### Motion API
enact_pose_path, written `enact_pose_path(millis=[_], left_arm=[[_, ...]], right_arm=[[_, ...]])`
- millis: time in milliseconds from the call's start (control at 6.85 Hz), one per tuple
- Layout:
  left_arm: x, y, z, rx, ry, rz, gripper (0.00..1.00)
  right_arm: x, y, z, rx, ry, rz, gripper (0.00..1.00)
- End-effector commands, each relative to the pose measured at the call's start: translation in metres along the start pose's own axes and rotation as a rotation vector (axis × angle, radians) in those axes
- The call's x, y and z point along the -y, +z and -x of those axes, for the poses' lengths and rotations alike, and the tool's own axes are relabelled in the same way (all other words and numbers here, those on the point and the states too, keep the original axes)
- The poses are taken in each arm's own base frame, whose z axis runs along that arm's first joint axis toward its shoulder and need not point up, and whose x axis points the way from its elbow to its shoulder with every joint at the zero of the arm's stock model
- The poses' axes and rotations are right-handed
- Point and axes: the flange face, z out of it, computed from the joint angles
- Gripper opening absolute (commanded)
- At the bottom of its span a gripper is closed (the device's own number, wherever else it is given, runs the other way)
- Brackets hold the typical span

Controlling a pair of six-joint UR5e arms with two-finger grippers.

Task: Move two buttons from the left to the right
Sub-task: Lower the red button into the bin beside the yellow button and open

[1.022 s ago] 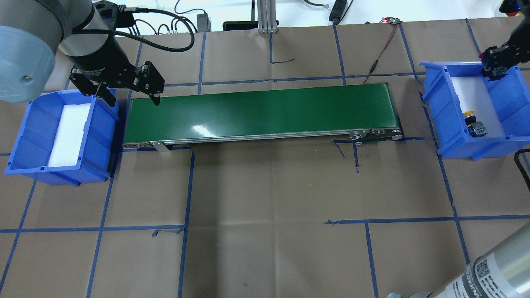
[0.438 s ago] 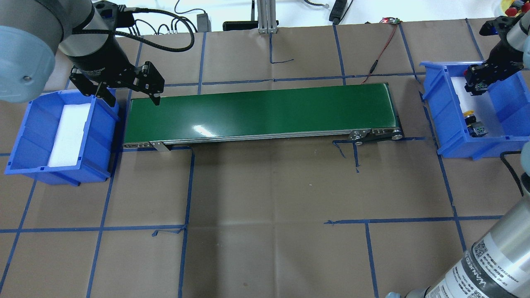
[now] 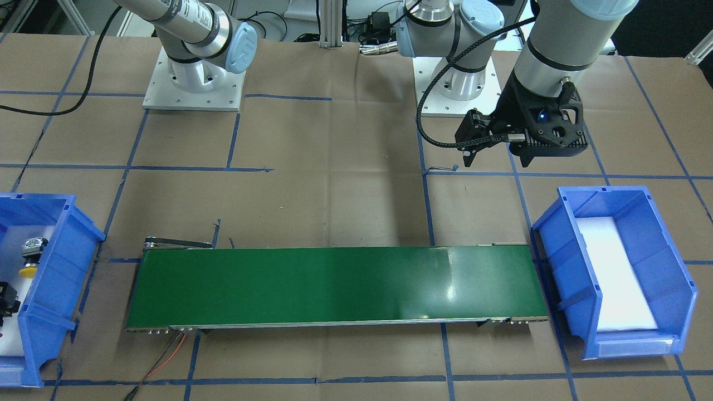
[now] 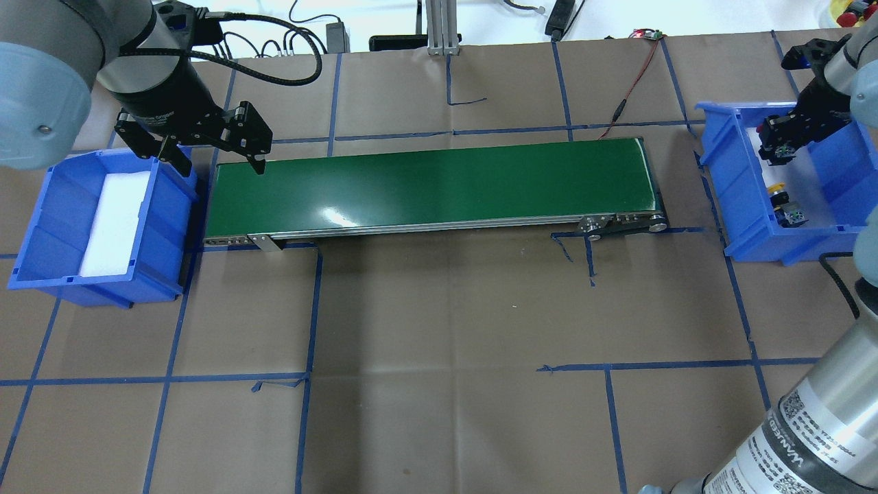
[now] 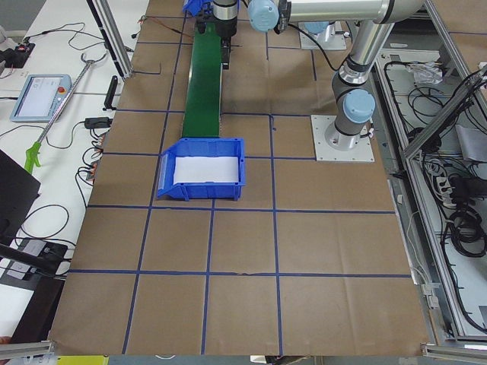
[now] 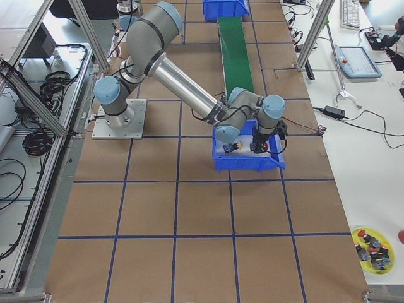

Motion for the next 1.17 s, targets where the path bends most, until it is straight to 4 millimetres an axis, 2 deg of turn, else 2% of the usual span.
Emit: enact_pose_path(millis=[0,146,292,438,730,876,1022], left_arm=[[0.000,-0.001,0.000,0.000,0.000,-0.002,1.00],[0.000,-0.001,0.000,0.000,0.000,-0.002,1.00],[0.001,0.001,0.000,-0.002,0.000,0.001,1.00],[0.001,0.001,0.000,-0.002,0.000,0.001,1.00],[0.001,0.001,0.000,-0.002,0.000,0.001,1.00],[0.001,0.001,0.000,-0.002,-0.001,0.001,1.00],[0.001,0.001,0.000,-0.002,0.000,0.001,1.00]], right_arm=[[0.002,0.003,0.003,0.009,-0.002,-0.002,0.77],[0.002,0.002,0.003,0.010,-0.002,-0.004,0.81],[0.004,-0.009,0.006,0.008,-0.006,-0.025,0.80],[0.003,-0.033,0.010,-0.012,-0.012,-0.050,0.80],[-0.014,-0.096,0.022,-0.059,-0.014,-0.092,0.80],[-0.027,-0.126,0.031,-0.052,-0.015,-0.081,0.93],[-0.039,-0.165,0.043,-0.072,-0.018,-0.116,1.00]])
